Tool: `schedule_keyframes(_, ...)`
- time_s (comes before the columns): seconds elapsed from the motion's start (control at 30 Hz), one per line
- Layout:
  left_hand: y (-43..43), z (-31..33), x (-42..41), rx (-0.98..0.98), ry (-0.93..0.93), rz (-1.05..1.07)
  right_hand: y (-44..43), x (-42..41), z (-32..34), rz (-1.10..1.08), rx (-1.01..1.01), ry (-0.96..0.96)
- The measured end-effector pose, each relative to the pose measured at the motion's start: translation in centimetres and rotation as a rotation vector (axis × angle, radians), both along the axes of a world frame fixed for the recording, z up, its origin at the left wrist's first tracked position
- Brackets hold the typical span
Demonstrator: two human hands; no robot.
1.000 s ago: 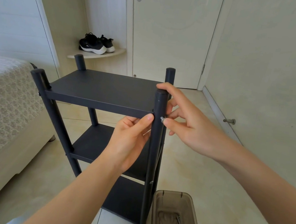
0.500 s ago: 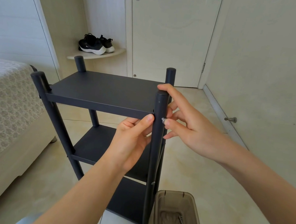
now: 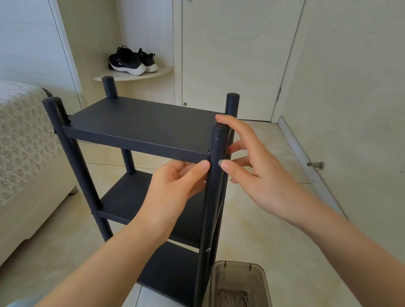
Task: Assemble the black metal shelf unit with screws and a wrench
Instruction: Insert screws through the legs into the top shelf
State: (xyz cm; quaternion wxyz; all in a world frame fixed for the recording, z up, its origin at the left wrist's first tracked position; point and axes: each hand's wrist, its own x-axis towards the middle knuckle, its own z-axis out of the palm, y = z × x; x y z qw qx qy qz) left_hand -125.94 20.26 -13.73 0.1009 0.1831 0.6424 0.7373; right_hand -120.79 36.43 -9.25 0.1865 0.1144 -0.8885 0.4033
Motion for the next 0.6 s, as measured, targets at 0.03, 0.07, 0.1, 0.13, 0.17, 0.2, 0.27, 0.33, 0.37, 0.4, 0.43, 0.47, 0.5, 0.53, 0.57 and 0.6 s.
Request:
schedule_keyframes(0.03,-0.3,0.0,0.2,-0.105,0.087,0.082,-0.1,0.1,0.1,-0.01,-0.001,-0.001)
schedule_keyframes(0.07,-0.6,0.0,0.4,-0.216,0.214,0.191,-0.2,0.1,0.1,-0.018,-0.008,-0.005)
schedule_keyframes(0.1,-1.0,0.0,0.5,-0.317,0.377,0.312,-0.3,0.2,0.2,-0.028,-0.022,-0.011)
schedule_keyframes(0.13,-1.4,0.3,0.6,-0.396,0.556,0.423,-0.3,0.2,0.2,-0.04,-0.052,-0.022)
schedule_keyframes(0.17,-1.7,0.7,0.7,-0.445,0.726,0.507,-0.3,0.2,0.2,-0.053,-0.102,-0.043)
schedule_keyframes(0.2,-1.7,1.1,0.5,-0.473,0.858,0.55,-0.2,0.2,0.2,-0.068,-0.167,-0.076)
schedule_keyframes(0.27,-1.5,1.9,-0.1,-0.556,1.012,0.54,0.0,0.0,0.2,-0.1,-0.341,-0.182)
schedule_keyframes(0.33,-1.0,2.3,-0.6,-0.68,1.057,0.461,0.3,-0.3,0.2,-0.091,-0.569,-0.312)
schedule_keyframes(0.37,-0.8,2.5,-0.8,-0.72,1.061,0.418,0.4,-0.4,0.2,-0.066,-0.672,-0.372)
schedule_keyframes(0.4,-0.6,2.5,-1.0,-0.741,1.06,0.384,0.5,-0.5,0.2,-0.04,-0.751,-0.426)
schedule_keyframes(0.43,-0.6,2.5,-1.1,-0.741,1.055,0.363,0.6,-0.6,0.2,-0.019,-0.803,-0.471)
schedule_keyframes(0.47,-0.6,2.5,-1.3,-0.725,1.047,0.354,0.7,-0.7,0.3,-0.004,-0.833,-0.512)
schedule_keyframes(0.5,-0.6,2.5,-1.6,-0.704,1.037,0.35,0.8,-0.8,0.4,0.012,-0.845,-0.549)
schedule_keyframes(0.53,-0.6,2.5,-1.7,-0.686,1.025,0.347,1.0,-0.9,0.5,0.031,-0.845,-0.581)
schedule_keyframes(0.57,-0.6,2.5,-1.8,-0.676,1.011,0.343,1.2,-1.1,0.6,0.046,-0.848,-0.604)
schedule_keyframes(0.6,-0.5,2.4,-1.8,-0.673,1.0,0.337,1.4,-1.3,0.7,0.05,-0.868,-0.621)
